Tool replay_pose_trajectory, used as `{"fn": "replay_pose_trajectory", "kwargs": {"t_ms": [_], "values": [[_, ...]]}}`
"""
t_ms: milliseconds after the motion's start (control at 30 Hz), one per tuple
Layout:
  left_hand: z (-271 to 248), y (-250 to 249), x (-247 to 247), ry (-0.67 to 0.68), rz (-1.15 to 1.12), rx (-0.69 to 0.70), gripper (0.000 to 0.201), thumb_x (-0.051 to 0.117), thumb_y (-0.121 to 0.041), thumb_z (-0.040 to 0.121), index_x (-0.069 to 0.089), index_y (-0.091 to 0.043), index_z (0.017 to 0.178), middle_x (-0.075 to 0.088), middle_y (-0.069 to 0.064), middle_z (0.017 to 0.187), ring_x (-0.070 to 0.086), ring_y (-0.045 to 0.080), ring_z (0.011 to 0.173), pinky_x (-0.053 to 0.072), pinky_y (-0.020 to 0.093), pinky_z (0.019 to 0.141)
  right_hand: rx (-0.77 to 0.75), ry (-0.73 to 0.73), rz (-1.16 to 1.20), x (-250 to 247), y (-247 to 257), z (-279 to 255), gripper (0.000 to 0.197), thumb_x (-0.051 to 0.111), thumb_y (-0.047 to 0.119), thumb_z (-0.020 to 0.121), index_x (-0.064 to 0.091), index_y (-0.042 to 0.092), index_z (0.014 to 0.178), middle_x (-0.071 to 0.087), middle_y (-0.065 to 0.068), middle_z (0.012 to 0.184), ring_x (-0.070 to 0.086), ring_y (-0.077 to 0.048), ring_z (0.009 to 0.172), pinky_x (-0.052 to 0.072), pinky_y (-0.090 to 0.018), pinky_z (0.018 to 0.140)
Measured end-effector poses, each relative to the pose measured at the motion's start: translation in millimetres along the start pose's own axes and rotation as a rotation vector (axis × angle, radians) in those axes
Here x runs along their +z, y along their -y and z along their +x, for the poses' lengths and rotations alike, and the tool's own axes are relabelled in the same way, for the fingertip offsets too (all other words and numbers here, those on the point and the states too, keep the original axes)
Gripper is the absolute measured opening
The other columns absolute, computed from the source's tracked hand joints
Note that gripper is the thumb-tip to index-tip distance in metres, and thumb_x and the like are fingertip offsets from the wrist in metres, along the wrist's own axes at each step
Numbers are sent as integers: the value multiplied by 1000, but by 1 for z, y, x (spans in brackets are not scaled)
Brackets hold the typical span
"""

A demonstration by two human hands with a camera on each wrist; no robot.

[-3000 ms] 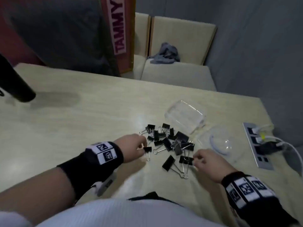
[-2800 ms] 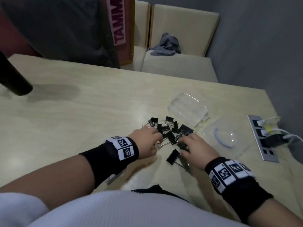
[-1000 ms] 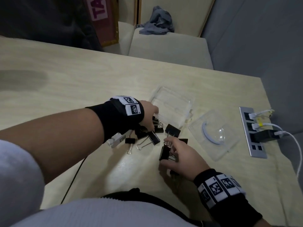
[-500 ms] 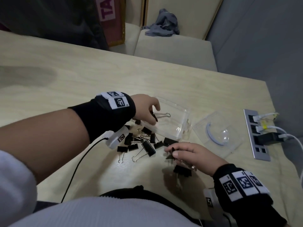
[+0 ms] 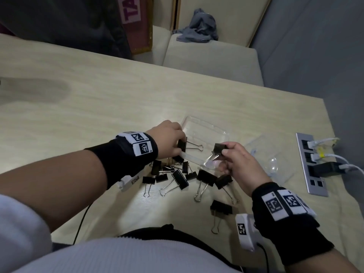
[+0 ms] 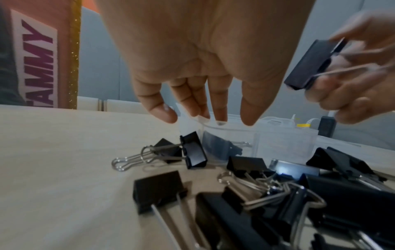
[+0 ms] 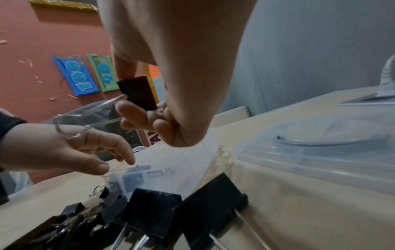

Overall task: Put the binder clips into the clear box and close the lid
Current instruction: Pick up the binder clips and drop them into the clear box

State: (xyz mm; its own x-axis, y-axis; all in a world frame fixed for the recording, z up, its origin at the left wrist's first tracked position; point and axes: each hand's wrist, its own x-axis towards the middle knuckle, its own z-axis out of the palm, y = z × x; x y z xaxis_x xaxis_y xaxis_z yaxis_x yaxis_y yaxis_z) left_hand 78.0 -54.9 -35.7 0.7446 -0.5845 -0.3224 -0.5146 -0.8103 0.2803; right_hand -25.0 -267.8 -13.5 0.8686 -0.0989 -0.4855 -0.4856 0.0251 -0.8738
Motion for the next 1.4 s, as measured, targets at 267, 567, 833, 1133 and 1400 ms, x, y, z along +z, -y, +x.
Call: {"fn": "replay_pose_trajectory", "kwargs": {"t_ms": [267, 567, 833, 1133, 1400], "values": [[-4, 2, 0, 4, -31, 3, 39, 62, -31, 86, 63, -23, 124, 52, -2, 131, 42, 22, 124, 43, 37, 100, -23, -148, -783, 8, -3, 14, 18, 49, 16, 90, 60, 23, 102, 62, 1, 99, 58, -12, 81, 43, -20, 63], [-15, 1, 2, -51, -40, 22, 34, 62, -29, 83, 64, -27, 117, 50, -4, 127, 46, 22, 117, 47, 40, 92, -147, -37, -1103, 8, -23, -13, 16, 51, 21, 88, 59, 27, 101, 57, 6, 102, 56, -11, 88, 48, -28, 77], [-47, 7, 22, -44, 133, 278, 32, 63, -30, 76, 66, -23, 107, 63, 3, 105, 59, 30, 97, 51, 40, 78, -289, 125, -1504, 20, -62, -19, 61, 49, 22, 87, 31, 44, 140, 47, 1, 122, 48, -24, 106, 43, -38, 88], [-52, -17, 43, 132, 379, 393, 35, 49, -39, 93, 52, -33, 127, 52, -9, 122, 44, 22, 117, 38, 38, 89, -246, 22, -1336, 9, -51, -21, 47, 54, 29, 84, 43, 36, 129, 50, 2, 118, 57, -22, 96, 48, -30, 72], [-48, -28, 47, 78, 423, 362, 42, 53, -52, 80, 61, -23, 109, 60, -5, 105, 51, 22, 105, 36, 37, 86, -236, -198, -1028, -6, -39, -23, 45, 60, 27, 84, 46, 34, 126, 49, 3, 112, 56, -17, 87, 48, -30, 74]]}}
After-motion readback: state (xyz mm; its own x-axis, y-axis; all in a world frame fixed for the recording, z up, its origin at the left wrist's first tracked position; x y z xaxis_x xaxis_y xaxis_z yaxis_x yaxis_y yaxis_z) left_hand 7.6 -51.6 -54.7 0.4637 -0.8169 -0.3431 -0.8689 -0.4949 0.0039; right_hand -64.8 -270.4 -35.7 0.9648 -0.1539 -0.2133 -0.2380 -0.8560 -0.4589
